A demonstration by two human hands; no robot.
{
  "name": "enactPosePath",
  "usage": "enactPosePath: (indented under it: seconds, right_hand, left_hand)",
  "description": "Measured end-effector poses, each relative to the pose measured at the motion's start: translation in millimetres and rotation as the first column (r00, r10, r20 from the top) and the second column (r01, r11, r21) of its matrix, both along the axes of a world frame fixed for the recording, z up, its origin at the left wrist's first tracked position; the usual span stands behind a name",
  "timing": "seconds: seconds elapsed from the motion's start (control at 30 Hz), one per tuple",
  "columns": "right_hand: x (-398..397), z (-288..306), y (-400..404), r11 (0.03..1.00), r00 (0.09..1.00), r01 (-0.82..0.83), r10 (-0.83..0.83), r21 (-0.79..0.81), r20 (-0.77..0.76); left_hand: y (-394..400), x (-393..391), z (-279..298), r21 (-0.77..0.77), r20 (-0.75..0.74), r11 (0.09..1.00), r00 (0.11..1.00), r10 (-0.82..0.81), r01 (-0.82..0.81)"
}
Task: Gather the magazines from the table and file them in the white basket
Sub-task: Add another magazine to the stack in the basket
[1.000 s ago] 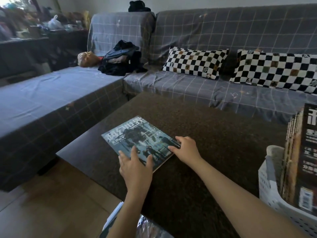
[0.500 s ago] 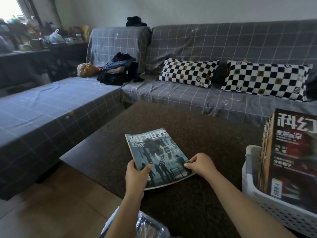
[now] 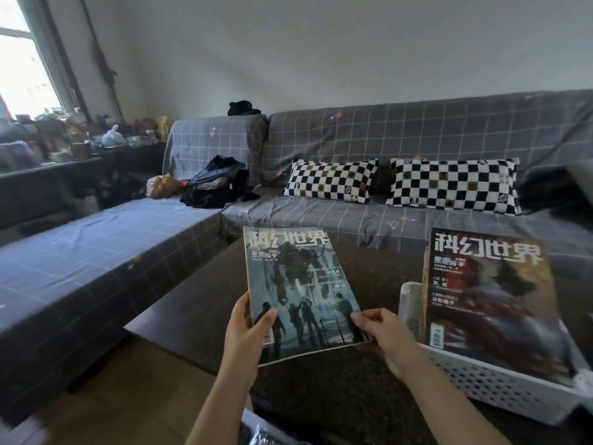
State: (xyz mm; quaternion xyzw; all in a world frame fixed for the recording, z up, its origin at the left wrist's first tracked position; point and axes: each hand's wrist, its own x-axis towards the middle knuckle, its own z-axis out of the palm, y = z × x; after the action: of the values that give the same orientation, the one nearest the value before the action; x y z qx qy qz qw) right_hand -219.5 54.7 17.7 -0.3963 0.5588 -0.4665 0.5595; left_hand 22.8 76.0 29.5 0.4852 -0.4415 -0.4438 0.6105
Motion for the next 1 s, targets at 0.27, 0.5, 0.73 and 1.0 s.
enactPosePath:
  seconds: [0.27,0.5,0.73,1.0]
  right_hand:
    - [-65.0,50.6,47.3,0.971,0.998,0.045,-0.031,-0.233,0.063]
    - [-134.1,79.9,79.8,0.933,0.989,0.139,-0.115,-0.331,0.093]
    - [-187.3,82.5,94.3,0.894,0.94,0.283,-0.33,-0.347,-0.083]
    - [-225.9,58.7,81.2,0.869,0.872,0.404,-0.46,-0.285,-0.165]
  left_hand:
    - [14.1,-56.4,49.3,-0.103,-0.004,0.981,0.986,-0.167,0.166]
    - [9.2,-134.5,62.3,-0.123,-0.014,0.937,0.944,-0.33,0.326]
    - [-5.1,-199.7,58.3,-0.067,-0.038,0.891,0.892,-0.451,0.448]
    - [-39.4,-255.2,33.3,0.011,0.183,0.885,0.869,-0.46,0.466]
